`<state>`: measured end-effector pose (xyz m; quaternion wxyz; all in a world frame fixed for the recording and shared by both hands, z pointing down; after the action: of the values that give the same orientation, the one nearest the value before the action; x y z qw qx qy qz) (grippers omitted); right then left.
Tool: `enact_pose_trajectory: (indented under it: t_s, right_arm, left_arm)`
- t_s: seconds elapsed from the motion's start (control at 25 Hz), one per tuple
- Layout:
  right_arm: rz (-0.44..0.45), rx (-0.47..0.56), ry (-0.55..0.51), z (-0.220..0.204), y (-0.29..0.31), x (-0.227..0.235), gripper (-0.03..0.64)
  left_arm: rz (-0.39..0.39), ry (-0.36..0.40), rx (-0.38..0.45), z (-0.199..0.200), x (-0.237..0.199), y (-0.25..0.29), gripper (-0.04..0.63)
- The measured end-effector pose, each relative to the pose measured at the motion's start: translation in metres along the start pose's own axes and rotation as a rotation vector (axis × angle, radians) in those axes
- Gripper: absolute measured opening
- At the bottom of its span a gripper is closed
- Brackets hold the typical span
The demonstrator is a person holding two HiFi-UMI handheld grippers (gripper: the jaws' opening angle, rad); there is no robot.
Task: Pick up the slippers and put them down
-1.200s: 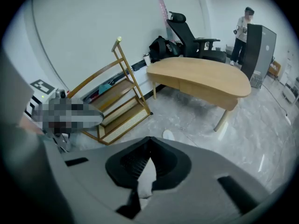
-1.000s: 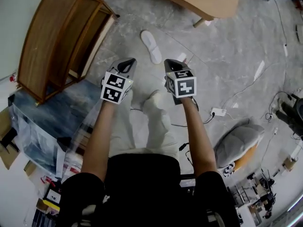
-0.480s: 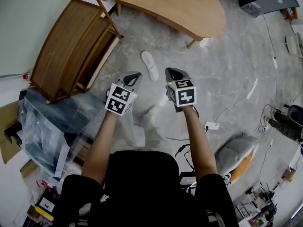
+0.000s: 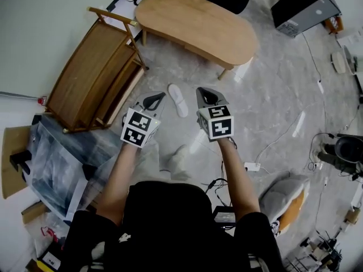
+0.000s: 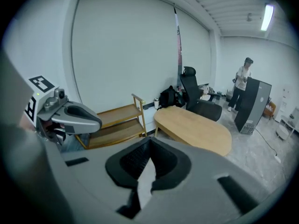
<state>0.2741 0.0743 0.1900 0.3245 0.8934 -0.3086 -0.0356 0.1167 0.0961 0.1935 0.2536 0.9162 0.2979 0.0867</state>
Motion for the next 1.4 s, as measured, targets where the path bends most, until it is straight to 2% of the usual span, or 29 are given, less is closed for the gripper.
enact_pose_trajectory:
  t_s: [0.16, 0.44, 0.8, 1.2, 1.4]
  right_arm:
    - [-0.015, 0.078, -0.04, 0.023, -0.035, -0.008, -0.001]
    - [-0.021, 0.19, -0.095, 0.045, -0.097, -0.021, 0.0]
    - [0.013, 0.323, -0.169, 0.068, -0.153, -0.045, -0.002]
    - [0.041, 0.405, -0.223, 0.083, -0.19, -0.067, -0.002]
    - [0.052, 0.441, -0.231, 0.089, -0.203, -0.078, -0.002]
  left_arm:
    - [0.018, 0.013, 0.039, 0.025, 0.012, -0.024, 0.006]
    - [0.093, 0.047, 0.151, 0.063, 0.044, -0.059, 0.006]
    - [0.195, 0.125, 0.351, 0.118, 0.075, -0.126, 0.006]
    - [0.239, 0.125, 0.4, 0.13, 0.091, -0.153, 0.006]
    - [0.23, 0.108, 0.438, 0.141, 0.096, -0.167, 0.006]
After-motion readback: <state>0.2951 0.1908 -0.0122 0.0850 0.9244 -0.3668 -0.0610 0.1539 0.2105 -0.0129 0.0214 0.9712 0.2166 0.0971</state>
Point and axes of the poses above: the fingertips, and each gripper's own axes: y forward along the fingers, x to its right, z out of its top, the point moved 5 cm from there along -y, backward along the fingers, and after that the axes turned 9 degrees about z, right-handed, at the moved point
